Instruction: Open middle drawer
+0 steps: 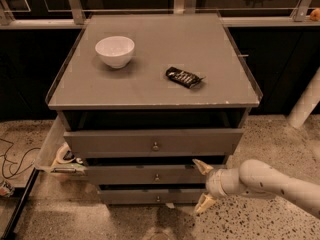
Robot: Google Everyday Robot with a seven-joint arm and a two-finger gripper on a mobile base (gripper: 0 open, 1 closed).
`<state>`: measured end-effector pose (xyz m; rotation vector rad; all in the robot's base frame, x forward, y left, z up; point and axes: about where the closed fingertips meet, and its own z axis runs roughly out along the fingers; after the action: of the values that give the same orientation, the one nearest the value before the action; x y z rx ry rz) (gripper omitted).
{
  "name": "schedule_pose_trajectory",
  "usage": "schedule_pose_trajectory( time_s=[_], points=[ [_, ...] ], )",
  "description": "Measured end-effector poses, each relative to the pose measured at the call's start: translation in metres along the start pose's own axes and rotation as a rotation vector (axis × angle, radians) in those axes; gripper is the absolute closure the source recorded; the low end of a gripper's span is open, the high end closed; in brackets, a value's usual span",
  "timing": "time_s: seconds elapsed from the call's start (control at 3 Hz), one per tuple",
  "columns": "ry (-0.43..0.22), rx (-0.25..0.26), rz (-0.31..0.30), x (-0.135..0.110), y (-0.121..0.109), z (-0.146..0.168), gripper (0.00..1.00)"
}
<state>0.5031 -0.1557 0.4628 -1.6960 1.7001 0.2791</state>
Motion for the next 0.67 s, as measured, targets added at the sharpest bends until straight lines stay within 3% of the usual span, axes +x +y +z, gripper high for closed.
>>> schedule_pose_trajectory(
  time_s=[0.33, 0.67],
  points=[
    [-0.001, 0.0, -0.001, 0.0, -0.001, 0.002, 0.0],
    [0.005, 0.024, -0.019, 0.01, -0.018, 0.019, 0.0]
  ],
)
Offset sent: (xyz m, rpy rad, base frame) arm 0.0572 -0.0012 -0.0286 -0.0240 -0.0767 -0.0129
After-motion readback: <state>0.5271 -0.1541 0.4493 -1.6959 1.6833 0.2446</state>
